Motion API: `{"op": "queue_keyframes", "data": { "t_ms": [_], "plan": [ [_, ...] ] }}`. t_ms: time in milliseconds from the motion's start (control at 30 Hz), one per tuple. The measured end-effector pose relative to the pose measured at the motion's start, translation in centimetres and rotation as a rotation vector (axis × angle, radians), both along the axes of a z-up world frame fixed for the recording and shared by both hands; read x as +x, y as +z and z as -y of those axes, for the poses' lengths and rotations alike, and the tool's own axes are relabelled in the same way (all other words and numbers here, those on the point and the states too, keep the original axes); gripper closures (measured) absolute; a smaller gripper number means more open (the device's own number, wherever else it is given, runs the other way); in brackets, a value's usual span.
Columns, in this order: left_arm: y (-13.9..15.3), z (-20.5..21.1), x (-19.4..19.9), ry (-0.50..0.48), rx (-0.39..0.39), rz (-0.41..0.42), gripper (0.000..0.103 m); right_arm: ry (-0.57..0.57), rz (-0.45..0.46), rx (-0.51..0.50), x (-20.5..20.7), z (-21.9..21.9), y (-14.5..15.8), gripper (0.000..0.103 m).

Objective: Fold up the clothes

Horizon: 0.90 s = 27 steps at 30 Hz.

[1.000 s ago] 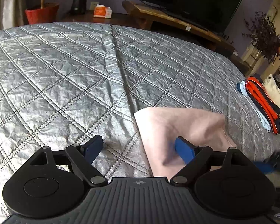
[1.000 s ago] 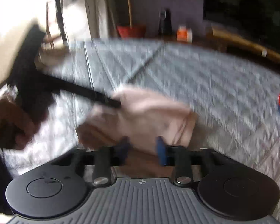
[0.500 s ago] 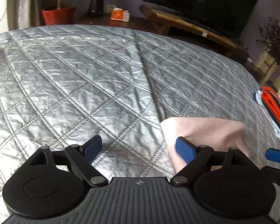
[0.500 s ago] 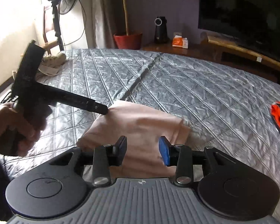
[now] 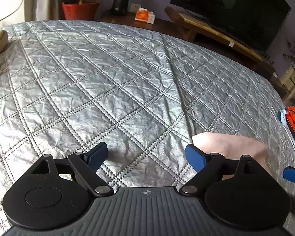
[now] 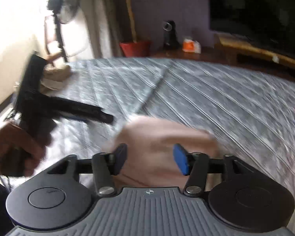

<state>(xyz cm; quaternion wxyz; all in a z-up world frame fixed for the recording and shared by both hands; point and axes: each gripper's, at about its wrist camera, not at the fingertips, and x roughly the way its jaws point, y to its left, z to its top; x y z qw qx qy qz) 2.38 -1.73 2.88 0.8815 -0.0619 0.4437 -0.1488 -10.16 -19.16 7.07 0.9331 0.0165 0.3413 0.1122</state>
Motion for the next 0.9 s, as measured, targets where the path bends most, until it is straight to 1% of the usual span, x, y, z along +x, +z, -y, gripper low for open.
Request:
{"op": "queue_keyframes", "data": {
  "t_ms": [33, 133, 167, 200, 267, 400, 467, 500, 567, 700, 767, 800, 833, 900],
  "plan": [
    [0.1, 0.1, -0.2, 0.0, 0.001, 0.0, 0.013, 0.023, 0.002, -0.019, 0.3, -0.9, -0.2, 0.037],
    [0.1, 0.2, -0.3, -0.006, 0.011, 0.004, 0.013, 0.043, -0.058, -0.108, 1.4, -2.3, -2.9, 0.039],
    [0.1, 0.2, -0.2, -0.007, 0.013, 0.004, 0.012, 0.044, -0.088, -0.102, 1.6, -2.3, -4.0, 0.039],
    [0.1, 0.3, -0.2, -0.008, 0.015, 0.004, 0.012, 0.054, -0.091, -0.101, 1.5, -2.4, -4.2, 0.038],
    [0.1, 0.3, -0.2, -0.01, 0.019, 0.003, 0.012, 0.078, -0.083, -0.107, 1.2, -2.8, -4.1, 0.039],
    [0.2, 0.5, -0.5, -0.013, 0.02, 0.003, 0.012, 0.064, -0.025, -0.041, 0.6, -2.4, -2.4, 0.038],
    [0.3, 0.3, -0.5, -0.011, 0.01, 0.003, 0.012, 0.001, 0.016, 0.002, 1.0, -1.4, -1.9, 0.032],
    [0.3, 0.3, -0.5, -0.01, 0.007, 0.004, 0.012, -0.029, 0.013, 0.001, 1.2, -0.7, -2.0, 0.027],
    [0.4, 0.3, -0.6, -0.012, 0.007, 0.007, 0.012, -0.088, -0.002, -0.01, 1.6, 0.6, -2.3, 0.027],
    [0.3, 0.8, -0.8, -0.025, 0.024, 0.012, 0.012, -0.099, 0.003, 0.005, 1.7, 1.8, -1.5, 0.026],
    [0.4, 0.8, -0.8, -0.026, 0.016, 0.013, 0.012, -0.102, 0.007, 0.013, 1.7, 2.3, -1.1, 0.026],
    [0.5, 0.8, -0.9, -0.027, 0.007, 0.017, 0.012, -0.103, 0.009, 0.017, 1.7, 2.6, -0.9, 0.021],
    [0.6, 0.7, -0.9, -0.029, -0.005, 0.022, 0.012, -0.105, 0.01, 0.021, 1.7, 2.8, -0.6, 0.019],
    [0.7, 0.8, -1.1, -0.041, -0.021, 0.032, 0.012, -0.108, 0.012, 0.017, 2.3, 3.4, -0.5, 0.02]
  ]
}}
